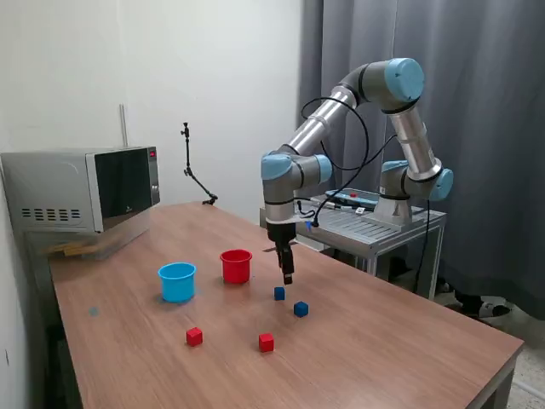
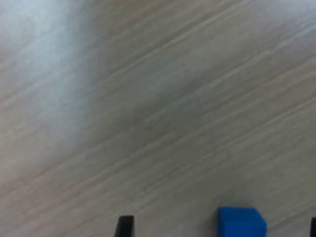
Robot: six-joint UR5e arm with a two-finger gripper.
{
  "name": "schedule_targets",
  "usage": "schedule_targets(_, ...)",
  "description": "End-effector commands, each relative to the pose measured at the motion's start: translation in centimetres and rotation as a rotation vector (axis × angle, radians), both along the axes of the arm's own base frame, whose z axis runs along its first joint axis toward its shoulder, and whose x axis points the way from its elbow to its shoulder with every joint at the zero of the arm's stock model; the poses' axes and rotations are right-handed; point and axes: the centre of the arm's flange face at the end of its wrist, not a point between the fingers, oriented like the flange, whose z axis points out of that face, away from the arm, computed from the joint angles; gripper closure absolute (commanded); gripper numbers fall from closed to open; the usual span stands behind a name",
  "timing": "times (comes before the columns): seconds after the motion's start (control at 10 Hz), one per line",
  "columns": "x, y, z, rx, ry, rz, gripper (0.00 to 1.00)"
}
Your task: Place red objects in the red bin, and blue objects in the blue bin.
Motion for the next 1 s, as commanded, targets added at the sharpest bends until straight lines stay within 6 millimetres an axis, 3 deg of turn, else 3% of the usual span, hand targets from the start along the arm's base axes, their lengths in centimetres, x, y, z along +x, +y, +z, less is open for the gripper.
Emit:
schedule_targets(0.0,-0.7,-1.0,0.9,-0.003,0.033,0.044,0.0)
schedule_targets(0.2,-1.1,-2.1,1.3,-0.023,0.061,0.057,0.0)
schedule_targets(0.5,-0.9,-3.0,-1.6,-0.032,0.019,0.069,0.0)
schedule_targets(0.9,-0.5,-3.3,-2.3,-0.035,0.007,0.068,0.0)
